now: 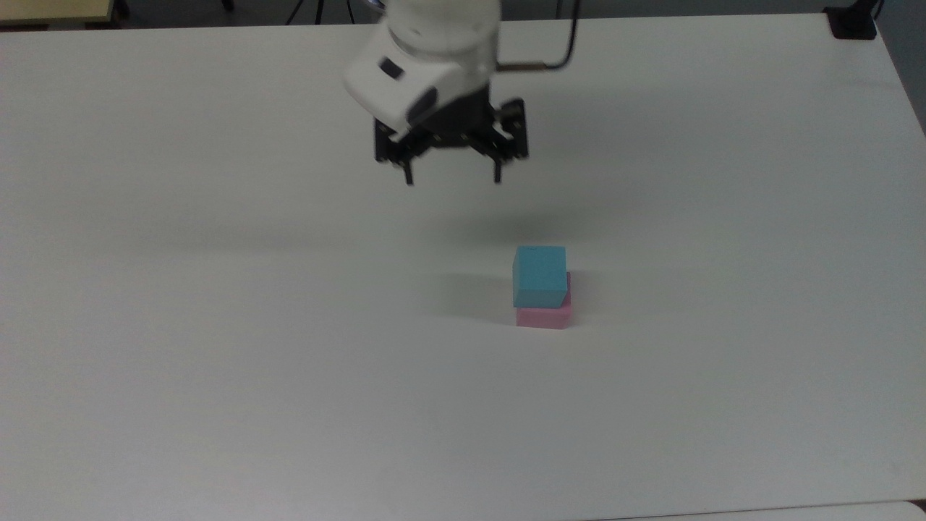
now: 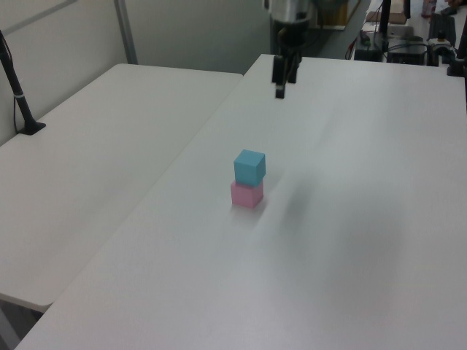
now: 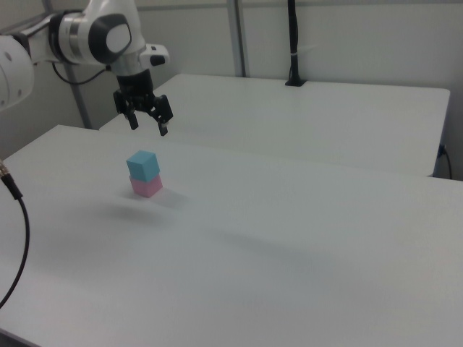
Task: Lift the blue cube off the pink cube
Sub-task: 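Move the open gripper down over the blue cube on the pink cube, then close the gripper on the blue cube and lift it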
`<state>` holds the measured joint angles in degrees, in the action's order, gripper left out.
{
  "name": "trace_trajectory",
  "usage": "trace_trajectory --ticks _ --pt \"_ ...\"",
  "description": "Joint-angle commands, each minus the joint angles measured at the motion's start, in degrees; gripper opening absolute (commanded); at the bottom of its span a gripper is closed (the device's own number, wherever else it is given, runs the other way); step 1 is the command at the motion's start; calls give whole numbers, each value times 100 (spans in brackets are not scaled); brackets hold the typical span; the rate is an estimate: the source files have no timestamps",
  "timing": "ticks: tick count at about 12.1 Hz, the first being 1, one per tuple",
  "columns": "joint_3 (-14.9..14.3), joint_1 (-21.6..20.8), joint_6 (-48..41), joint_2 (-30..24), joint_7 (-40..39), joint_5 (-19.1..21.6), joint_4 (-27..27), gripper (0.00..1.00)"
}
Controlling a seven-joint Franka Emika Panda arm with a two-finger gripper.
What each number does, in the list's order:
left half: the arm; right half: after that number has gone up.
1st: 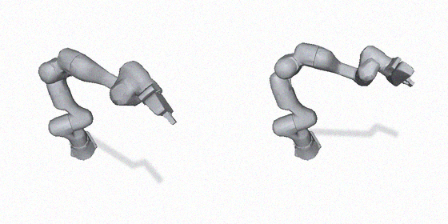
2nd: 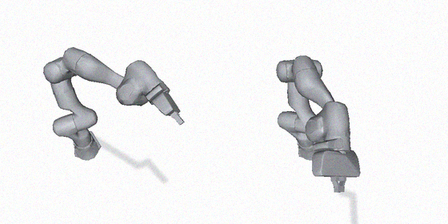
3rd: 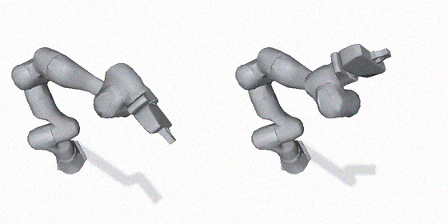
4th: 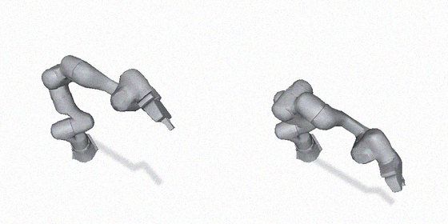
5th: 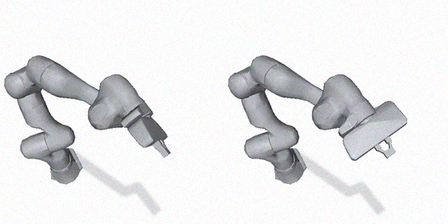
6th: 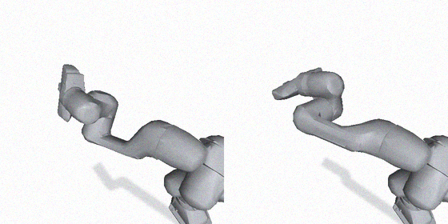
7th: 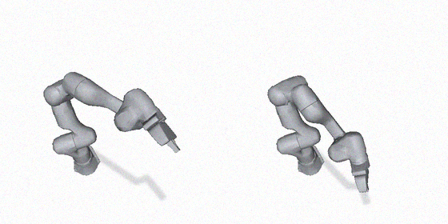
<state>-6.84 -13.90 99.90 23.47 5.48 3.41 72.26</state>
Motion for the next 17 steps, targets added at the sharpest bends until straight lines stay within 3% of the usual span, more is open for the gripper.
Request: trace_trajectory --ticks 1,7,11,12,14,15,17 --pt "-221 -543 617 640 392 63 -301 100" --pt "-204 -799 1242 1133 893 19 -301 100" --pt "-177 -834 1331 1450 990 -244 -301 100" --pt "-177 -852 1331 1450 990 -332 -275 93" --pt "-160 -896 1322 1424 990 -377 -266 30" --pt "-160 -887 1304 1337 999 -359 -266 24" --pt "-168 -852 1243 1038 999 -315 -239 21"
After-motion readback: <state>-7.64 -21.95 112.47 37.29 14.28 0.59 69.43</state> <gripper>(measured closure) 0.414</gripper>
